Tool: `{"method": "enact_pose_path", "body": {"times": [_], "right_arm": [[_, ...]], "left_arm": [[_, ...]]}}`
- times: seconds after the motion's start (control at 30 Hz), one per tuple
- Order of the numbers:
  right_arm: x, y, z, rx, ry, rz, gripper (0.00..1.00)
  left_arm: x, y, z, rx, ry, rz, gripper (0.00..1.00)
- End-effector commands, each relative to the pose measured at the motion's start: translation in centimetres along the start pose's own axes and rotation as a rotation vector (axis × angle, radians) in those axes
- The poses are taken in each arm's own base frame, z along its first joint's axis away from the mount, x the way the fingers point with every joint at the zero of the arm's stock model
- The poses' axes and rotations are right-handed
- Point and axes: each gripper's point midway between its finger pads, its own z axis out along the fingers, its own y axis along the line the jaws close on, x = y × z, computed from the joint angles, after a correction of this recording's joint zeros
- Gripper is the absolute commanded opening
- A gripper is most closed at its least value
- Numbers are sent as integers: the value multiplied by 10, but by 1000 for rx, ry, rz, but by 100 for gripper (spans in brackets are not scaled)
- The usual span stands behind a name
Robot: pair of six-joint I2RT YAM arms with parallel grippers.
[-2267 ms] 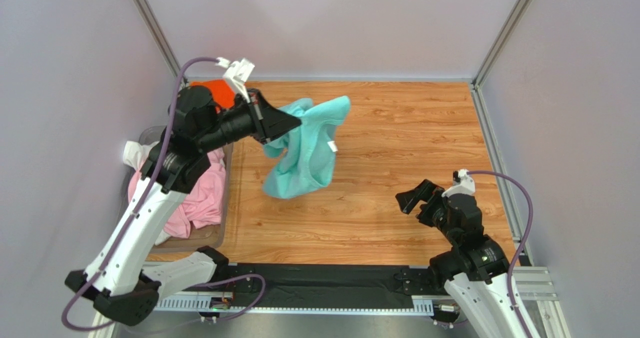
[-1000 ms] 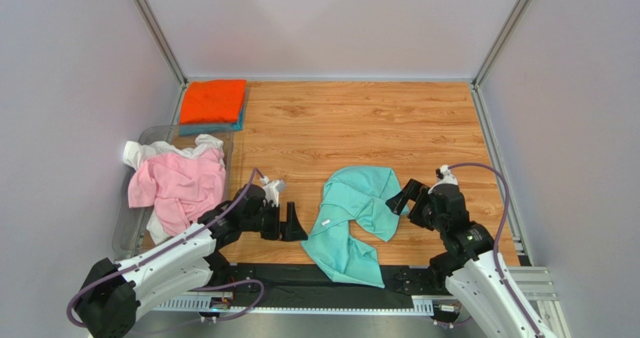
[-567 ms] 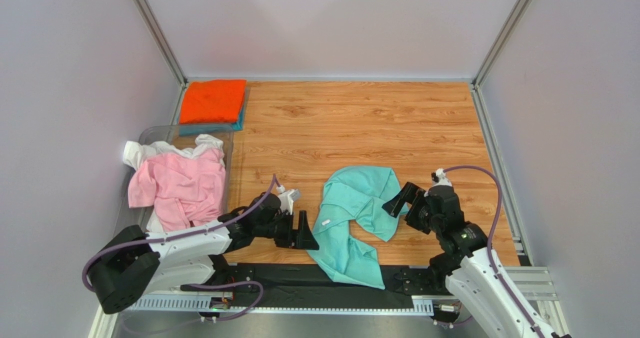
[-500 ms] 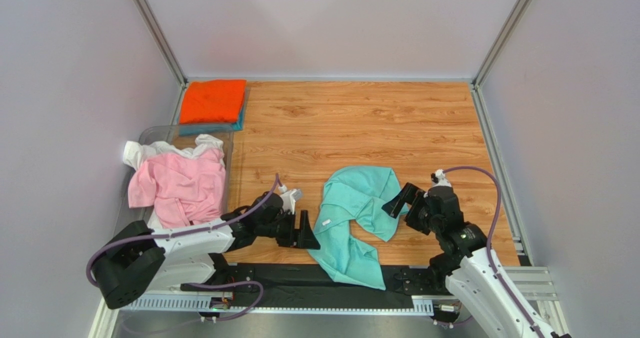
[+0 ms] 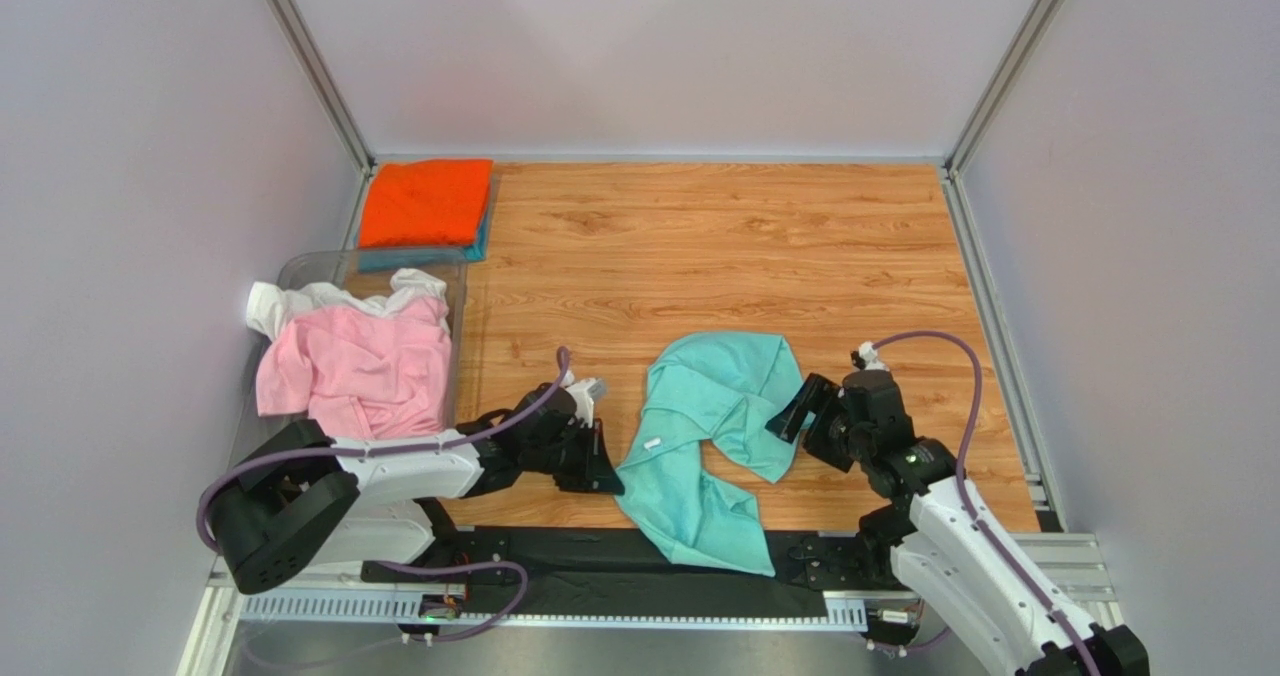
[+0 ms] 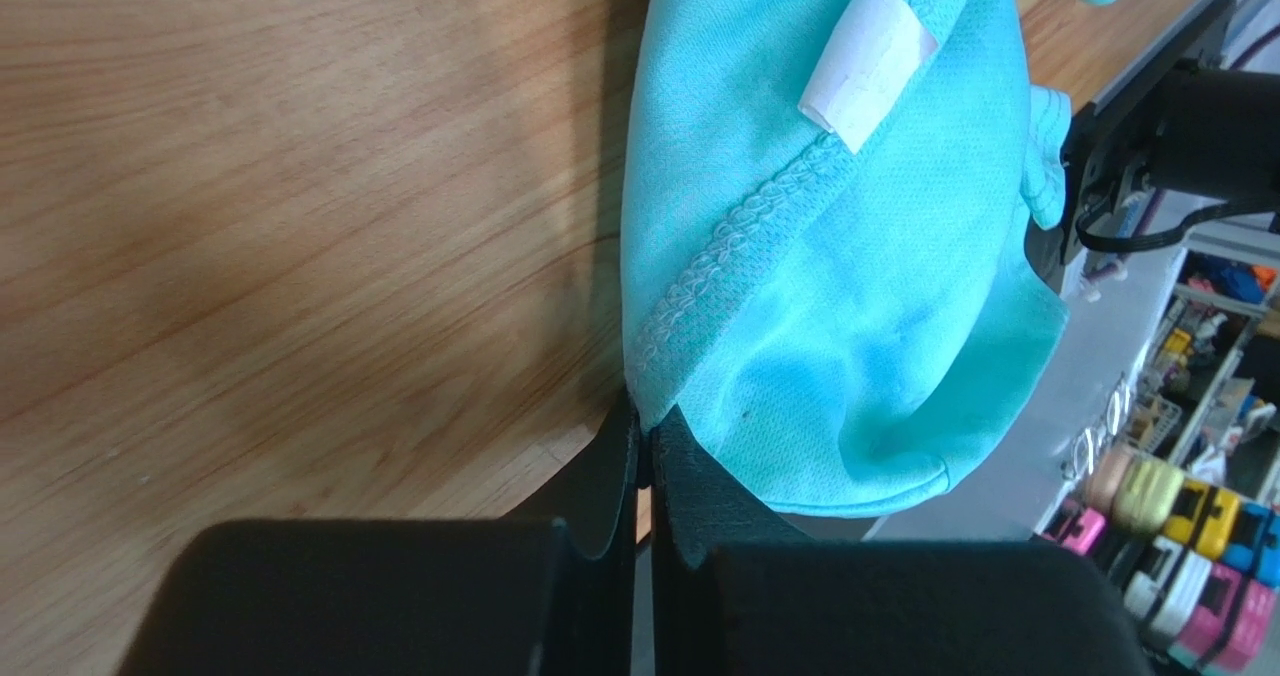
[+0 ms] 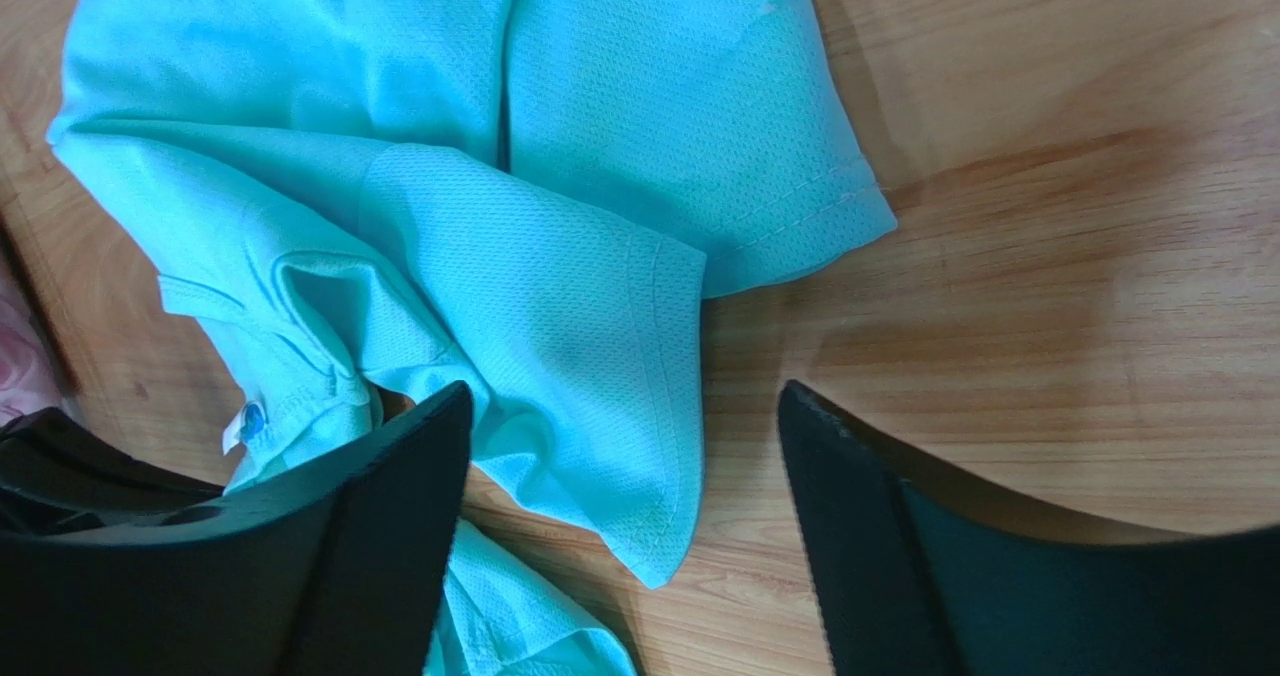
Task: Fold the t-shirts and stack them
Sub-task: Flatten the tshirt out
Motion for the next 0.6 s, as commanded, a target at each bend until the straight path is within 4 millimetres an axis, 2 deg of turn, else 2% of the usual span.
{"method": "enact_pose_path", "body": {"times": [0.0,0.03,0.07,0.13,0.17,0.23,0.27,0.33,0.4,0.43,0.47,0.5,0.53,0.57], "right_arm": [[-7,5,8,-22,-25,-26,72],[-6,5,10,-20,-16,-25,68],[-7,6,11,-26,-17,-27,54],[-6,9,13,-32,-4,-29,38],[-7,10,12,-37,-3,-32,25],[-10,17,8,-61,-9,-41,15],[-10,17,5,-55,-7,-44,9],[-15,18,-1,-52,-29,-63,1],[-27,20,-16,-38,-86,-85,0],[-33,20,-22,-32,-115,-103,0],[-43,27,-35,-41,-158,-113,0],[-54,26,-43,-21,-208,-122,0],[-61,30,-52,-25,-240,-138,0],[-73,40,-67,-45,-286,-147,0]], "left_arm": [[-12,12,-4,-81,-67,35,0],[-11,16,-6,-105,-67,33,0],[-16,15,-9,-114,-93,41,0],[-17,18,-13,-134,-102,49,0],[-20,21,-14,-152,-115,50,0],[-21,24,-19,-180,-126,56,0],[-30,22,-23,-191,-160,65,0],[-32,27,-30,-241,-167,70,0],[-46,19,-41,-249,-222,99,0],[-50,25,-48,-300,-241,107,0],[-68,18,-58,-323,-302,135,0],[-77,12,-68,-332,-342,151,0],[-79,15,-77,-375,-343,169,0],[-102,1,-96,-388,-429,204,0]]}}
